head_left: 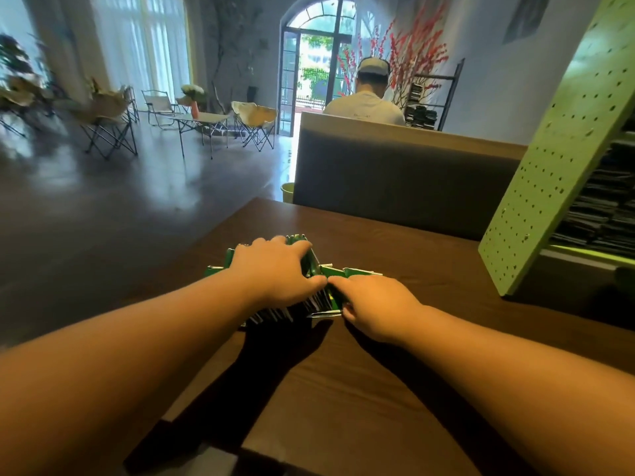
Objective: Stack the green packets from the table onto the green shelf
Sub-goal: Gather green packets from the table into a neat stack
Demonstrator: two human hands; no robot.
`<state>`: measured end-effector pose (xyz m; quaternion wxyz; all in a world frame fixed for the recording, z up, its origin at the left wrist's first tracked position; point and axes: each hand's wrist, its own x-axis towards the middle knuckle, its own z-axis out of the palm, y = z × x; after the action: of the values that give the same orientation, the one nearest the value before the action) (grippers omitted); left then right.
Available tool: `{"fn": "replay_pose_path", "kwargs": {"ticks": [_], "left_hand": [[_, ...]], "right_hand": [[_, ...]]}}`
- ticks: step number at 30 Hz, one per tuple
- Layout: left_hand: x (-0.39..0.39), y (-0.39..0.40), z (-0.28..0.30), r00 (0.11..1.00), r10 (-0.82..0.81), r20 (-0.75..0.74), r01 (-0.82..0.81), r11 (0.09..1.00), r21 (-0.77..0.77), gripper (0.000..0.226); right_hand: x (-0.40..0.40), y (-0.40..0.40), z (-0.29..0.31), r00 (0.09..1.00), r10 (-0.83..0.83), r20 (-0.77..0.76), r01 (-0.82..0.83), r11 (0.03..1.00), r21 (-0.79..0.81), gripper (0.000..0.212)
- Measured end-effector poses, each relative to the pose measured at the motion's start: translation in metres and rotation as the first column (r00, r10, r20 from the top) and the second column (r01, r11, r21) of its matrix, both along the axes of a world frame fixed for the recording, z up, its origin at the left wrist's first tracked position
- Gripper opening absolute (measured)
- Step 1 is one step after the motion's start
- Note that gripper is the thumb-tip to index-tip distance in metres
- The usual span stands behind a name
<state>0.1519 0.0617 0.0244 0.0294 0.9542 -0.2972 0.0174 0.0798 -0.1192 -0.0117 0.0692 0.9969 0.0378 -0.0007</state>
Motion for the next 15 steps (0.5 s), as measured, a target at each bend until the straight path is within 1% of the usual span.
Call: {"fn": "replay_pose_path", "kwargs": {"ticks": [3, 5, 7, 9, 11, 13, 15], "left_hand": [[-0.003, -0.01, -0.006, 0.998, -0.059, -0.025, 0.061, 0.994, 0.087, 0.084], [-0.006, -0.014, -0.01, 0.996, -0.094, 0.003, 0.094, 0.991, 0.095, 0.074], [-0.009, -0.019, -0.013, 0.989, -0.14, 0.048, 0.137, 0.989, 0.054, 0.061], [-0.011, -0.024, -0.016, 0.981, -0.183, 0.07, 0.185, 0.982, -0.033, 0.052], [-0.015, -0.028, -0.02, 0.974, -0.217, 0.064, 0.223, 0.968, -0.118, 0.047], [-0.022, -0.034, -0.023, 0.966, -0.253, 0.052, 0.259, 0.943, -0.21, 0.046], [-0.033, -0.04, -0.023, 0.965, -0.263, 0.016, 0.253, 0.906, -0.338, 0.047]], "right_hand": [[-0.009, -0.006, 0.0, 0.999, 0.0, 0.04, -0.003, 0.997, 0.076, 0.036], [-0.014, -0.009, 0.0, 0.995, -0.032, 0.091, 0.017, 0.987, 0.162, 0.037], [-0.019, -0.012, 0.0, 0.985, -0.095, 0.146, 0.053, 0.961, 0.271, 0.038], [-0.024, -0.015, -0.001, 0.964, -0.179, 0.195, 0.092, 0.917, 0.387, 0.04], [-0.028, -0.016, 0.001, 0.934, -0.281, 0.219, 0.129, 0.84, 0.527, 0.043], [-0.032, -0.016, 0.0, 0.906, -0.378, 0.192, 0.158, 0.722, 0.674, 0.045], [-0.034, -0.016, -0.001, 0.89, -0.425, 0.167, 0.151, 0.619, 0.771, 0.043]]}}
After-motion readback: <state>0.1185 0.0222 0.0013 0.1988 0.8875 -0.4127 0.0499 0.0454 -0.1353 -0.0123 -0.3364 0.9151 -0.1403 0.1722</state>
